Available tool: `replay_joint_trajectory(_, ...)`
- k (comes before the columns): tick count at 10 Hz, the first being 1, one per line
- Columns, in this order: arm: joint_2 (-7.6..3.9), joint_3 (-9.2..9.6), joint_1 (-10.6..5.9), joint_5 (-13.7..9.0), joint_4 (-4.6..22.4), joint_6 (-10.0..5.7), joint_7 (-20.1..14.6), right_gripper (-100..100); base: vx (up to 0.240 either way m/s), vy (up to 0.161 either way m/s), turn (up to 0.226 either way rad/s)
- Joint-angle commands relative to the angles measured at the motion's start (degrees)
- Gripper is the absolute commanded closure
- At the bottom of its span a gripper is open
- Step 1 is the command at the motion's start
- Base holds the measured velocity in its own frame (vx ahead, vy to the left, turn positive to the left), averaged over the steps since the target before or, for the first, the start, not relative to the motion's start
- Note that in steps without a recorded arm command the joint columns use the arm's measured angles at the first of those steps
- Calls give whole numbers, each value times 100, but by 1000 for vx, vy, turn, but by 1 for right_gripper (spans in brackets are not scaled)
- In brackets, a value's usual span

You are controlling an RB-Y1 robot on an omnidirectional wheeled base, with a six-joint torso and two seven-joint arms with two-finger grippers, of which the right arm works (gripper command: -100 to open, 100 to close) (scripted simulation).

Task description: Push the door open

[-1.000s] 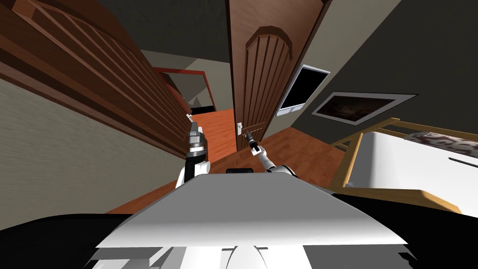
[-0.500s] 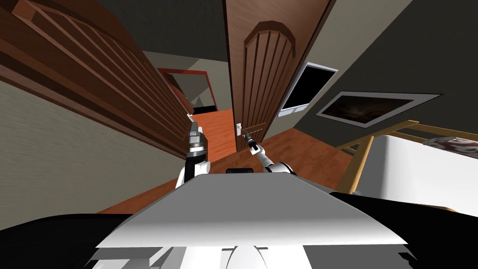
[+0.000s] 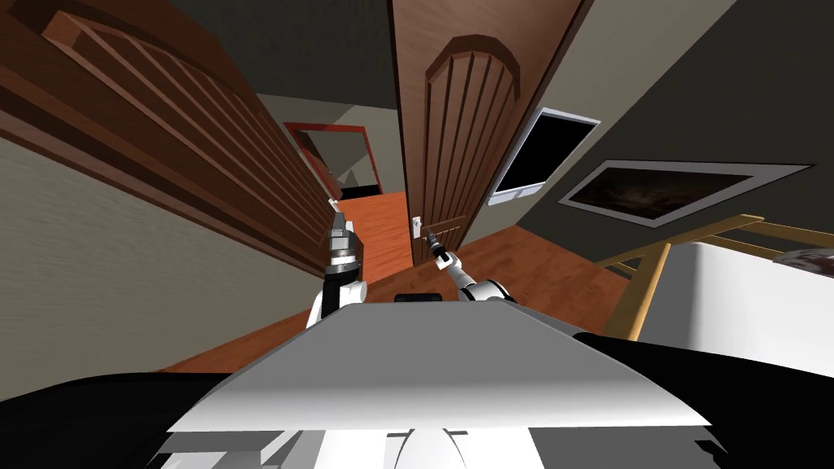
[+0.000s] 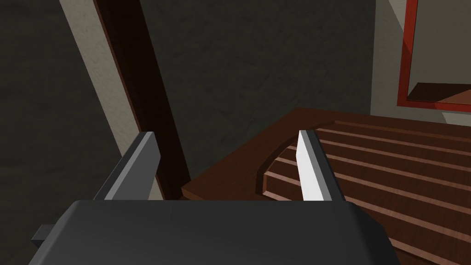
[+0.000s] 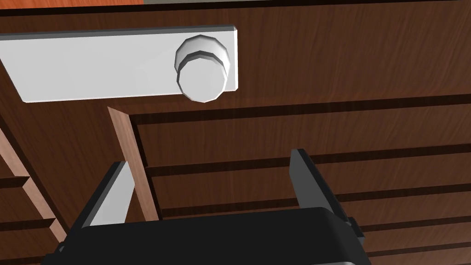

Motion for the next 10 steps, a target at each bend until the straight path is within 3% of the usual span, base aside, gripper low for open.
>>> replay_joint_trajectory(1, -53, -10, 12, -6, -17, 6, 14, -100, 166, 69, 22)
replay_joint_trajectory(4, -84, -47, 6, -27, -1, 5, 48, -100, 177, 75, 22)
replay_joint_trajectory(7, 9, -85, 1, -49, 16, 4, 83, -100, 204, 61, 24)
replay_joint_trajectory(8, -20, -78, 3, -45, 23, -6, 75, -100, 95, 10, 6)
replay_joint_trajectory(9, -20, -78, 3, -45, 23, -6, 75, 100, -12, 1, -6)
replay_joint_trajectory(10, -20, -78, 3, -45, 23, -6, 75, 100, -24, -4, 12)
